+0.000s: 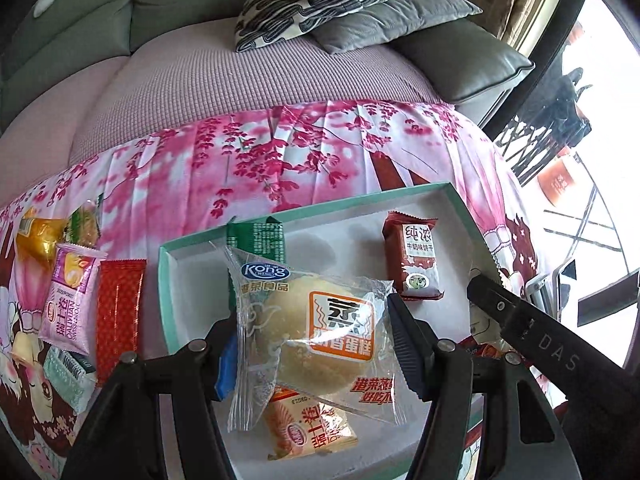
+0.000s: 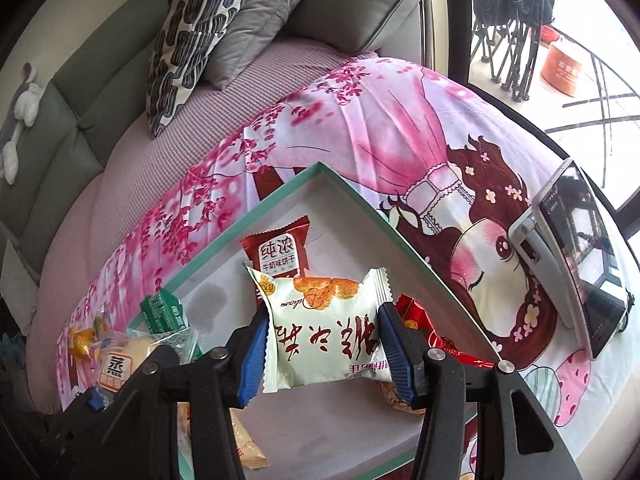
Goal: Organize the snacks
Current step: 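Carry both packs into the teal-rimmed tray and open both tools, then move both tools back over the remaining snacks on the bedspread, then grasp the red patterned pack with the right tool while the left tool grasps the green barcode pack, then lift both held packs up off the bedspread, then carry both packs into the tray and open both tools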
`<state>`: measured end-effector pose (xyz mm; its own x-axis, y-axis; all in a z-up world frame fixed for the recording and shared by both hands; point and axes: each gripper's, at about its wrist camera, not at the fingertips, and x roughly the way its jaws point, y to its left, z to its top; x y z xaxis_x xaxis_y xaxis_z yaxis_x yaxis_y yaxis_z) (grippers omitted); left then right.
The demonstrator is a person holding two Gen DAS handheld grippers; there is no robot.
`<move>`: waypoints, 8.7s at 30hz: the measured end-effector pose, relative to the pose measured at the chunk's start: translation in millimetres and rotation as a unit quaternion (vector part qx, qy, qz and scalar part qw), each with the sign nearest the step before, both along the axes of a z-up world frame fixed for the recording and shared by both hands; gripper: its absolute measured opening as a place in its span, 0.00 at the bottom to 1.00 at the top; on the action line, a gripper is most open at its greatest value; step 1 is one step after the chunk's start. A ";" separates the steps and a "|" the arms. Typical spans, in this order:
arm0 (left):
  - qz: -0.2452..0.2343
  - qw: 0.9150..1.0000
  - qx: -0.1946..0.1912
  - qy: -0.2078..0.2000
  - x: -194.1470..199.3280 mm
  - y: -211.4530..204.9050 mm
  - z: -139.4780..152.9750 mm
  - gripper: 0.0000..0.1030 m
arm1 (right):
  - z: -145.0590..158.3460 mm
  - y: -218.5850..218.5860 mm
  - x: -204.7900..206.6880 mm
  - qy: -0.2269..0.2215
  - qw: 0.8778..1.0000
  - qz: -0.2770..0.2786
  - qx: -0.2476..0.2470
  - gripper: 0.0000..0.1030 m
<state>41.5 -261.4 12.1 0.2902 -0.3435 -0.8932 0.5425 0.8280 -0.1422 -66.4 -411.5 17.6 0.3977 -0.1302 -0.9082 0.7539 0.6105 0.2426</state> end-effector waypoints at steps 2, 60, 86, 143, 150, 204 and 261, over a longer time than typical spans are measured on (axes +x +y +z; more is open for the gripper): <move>-0.003 1.000 0.002 -0.001 -0.5 -3.9 -1.8 0.64 | -0.9 -0.5 0.0 -0.001 1.000 -0.001 0.002 0.54; 0.240 0.965 0.089 -0.057 37.9 197.5 9.7 0.92 | 16.9 135.9 69.5 -0.037 0.975 0.214 -0.051 1.00; 0.319 0.944 0.087 0.007 43.8 298.4 -27.0 0.92 | -19.5 254.7 96.4 -0.004 0.934 0.352 -0.054 1.00; 0.291 0.952 0.004 0.091 76.7 254.1 -71.5 0.92 | -70.0 255.4 156.6 0.033 0.930 0.355 -0.094 0.48; 0.277 0.956 0.021 0.095 81.4 232.9 -83.8 0.92 | -68.8 257.9 145.4 0.034 0.928 0.358 -0.097 0.48; 0.265 0.960 0.080 0.045 60.7 243.5 -72.6 0.50 | -69.8 282.4 94.1 0.044 0.915 0.388 -0.106 0.47; 0.063 0.996 0.037 -0.047 17.3 84.4 -10.1 0.50 | 12.8 81.1 37.3 -0.035 0.987 0.131 -0.083 0.46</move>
